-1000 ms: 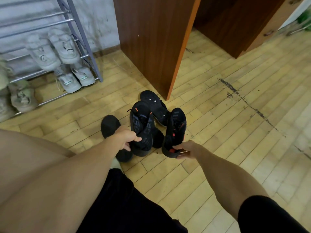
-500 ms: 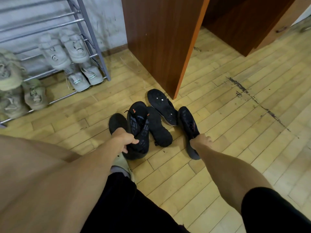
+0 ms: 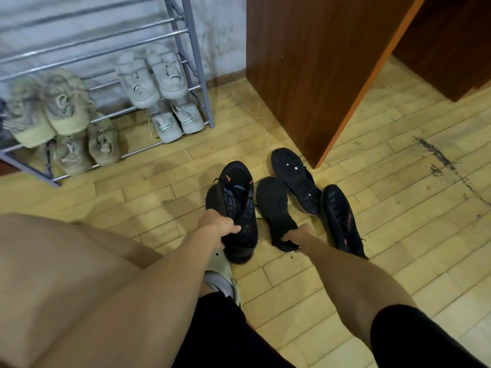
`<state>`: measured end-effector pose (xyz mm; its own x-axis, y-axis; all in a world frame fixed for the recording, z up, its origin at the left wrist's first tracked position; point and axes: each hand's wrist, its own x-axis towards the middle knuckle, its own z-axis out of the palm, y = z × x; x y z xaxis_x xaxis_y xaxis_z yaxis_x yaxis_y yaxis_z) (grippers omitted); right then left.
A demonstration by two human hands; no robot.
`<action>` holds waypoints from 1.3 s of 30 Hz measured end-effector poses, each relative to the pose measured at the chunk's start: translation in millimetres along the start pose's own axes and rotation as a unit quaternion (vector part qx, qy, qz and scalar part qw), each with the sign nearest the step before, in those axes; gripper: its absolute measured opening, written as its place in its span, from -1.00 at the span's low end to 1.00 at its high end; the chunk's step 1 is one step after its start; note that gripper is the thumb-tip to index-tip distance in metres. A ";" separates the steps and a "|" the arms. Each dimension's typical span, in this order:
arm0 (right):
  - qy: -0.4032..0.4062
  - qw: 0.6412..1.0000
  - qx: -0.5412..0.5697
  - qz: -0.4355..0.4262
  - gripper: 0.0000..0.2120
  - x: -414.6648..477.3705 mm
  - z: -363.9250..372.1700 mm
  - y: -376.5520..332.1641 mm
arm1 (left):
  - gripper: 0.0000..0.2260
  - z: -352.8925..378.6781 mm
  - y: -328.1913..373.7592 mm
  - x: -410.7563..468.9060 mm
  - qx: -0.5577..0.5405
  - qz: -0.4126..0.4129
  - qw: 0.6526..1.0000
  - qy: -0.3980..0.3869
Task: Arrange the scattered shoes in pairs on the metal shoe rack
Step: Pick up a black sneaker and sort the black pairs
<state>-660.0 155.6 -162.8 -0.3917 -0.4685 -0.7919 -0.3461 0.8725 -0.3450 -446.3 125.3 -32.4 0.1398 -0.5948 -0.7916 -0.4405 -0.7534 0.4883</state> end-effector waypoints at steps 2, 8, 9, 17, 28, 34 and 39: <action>-0.016 1.000 0.023 0.000 -0.43 -0.6 0.5 -3.6 | -0.49 -0.4 1.6 4.4 -0.021 -0.006 1.000 0.000; 0.224 0.927 -0.209 -0.215 -0.48 -21.0 -7.3 -25.4 | -0.48 1.2 3.2 11.1 -0.064 -0.021 0.998 0.009; 0.255 0.891 -0.273 -0.258 -0.48 -25.9 -5.7 -26.9 | -0.48 0.6 3.3 11.5 -0.070 -0.025 0.997 0.012; 0.017 0.825 -0.448 -0.344 -0.47 -34.1 16.8 12.7 | -0.59 -14.2 -8.7 15.2 -0.095 -0.042 0.994 0.042; 0.017 0.860 -0.414 -0.298 -0.75 -30.9 9.8 -25.3 | -0.59 -20.1 -17.9 22.8 -0.139 -0.052 0.986 0.073; -0.158 0.935 -0.275 -0.162 -0.51 -40.3 41.9 -47.2 | -0.57 -41.3 -11.3 18.9 -0.110 -0.033 0.982 0.150; -0.184 0.960 -0.169 -0.127 -0.40 -52.7 79.0 -49.9 | -0.64 -68.8 -11.1 16.4 -0.057 -0.030 0.977 0.204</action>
<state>-554.7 147.8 -143.7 0.0479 -0.5255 -0.8495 -0.6719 0.6124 -0.4167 -378.1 104.6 -25.5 0.5147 -0.5940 -0.6183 -0.3218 -0.8023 0.5028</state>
